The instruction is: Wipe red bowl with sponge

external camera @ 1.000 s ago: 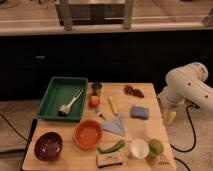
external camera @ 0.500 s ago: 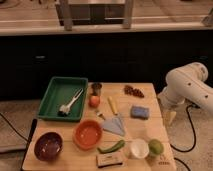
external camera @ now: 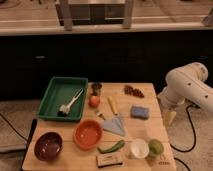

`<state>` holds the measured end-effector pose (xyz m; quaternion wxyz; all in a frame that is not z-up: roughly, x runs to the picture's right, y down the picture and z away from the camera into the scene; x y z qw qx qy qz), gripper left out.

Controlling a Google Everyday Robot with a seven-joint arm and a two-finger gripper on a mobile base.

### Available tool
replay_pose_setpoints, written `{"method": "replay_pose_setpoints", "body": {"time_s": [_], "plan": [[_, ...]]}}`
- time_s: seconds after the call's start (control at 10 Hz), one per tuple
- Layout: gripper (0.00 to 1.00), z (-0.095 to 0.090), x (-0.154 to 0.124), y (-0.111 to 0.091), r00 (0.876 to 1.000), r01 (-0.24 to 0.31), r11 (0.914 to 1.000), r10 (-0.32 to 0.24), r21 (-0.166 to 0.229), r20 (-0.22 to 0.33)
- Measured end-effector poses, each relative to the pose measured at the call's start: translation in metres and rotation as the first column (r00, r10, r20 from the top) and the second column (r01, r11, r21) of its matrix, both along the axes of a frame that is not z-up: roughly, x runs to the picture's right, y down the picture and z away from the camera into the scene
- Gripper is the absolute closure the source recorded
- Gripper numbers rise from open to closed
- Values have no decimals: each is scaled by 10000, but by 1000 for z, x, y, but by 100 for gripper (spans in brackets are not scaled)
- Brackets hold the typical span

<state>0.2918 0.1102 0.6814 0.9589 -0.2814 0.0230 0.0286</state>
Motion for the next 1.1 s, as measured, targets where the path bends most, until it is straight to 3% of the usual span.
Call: {"method": "replay_pose_setpoints", "body": {"time_s": [0.2,0.5,0.9,1.1], "plan": [[20,0,0,0,10000,21,10000,-21,-3,-7],[20,20,-13,12,9972,742,9971,-740,-176,137],[20,29,-19,15,9917,1259,9917,-1251,-250,305],[20,42,-28,19,9884,1444,9893,-1431,-216,513]]}}
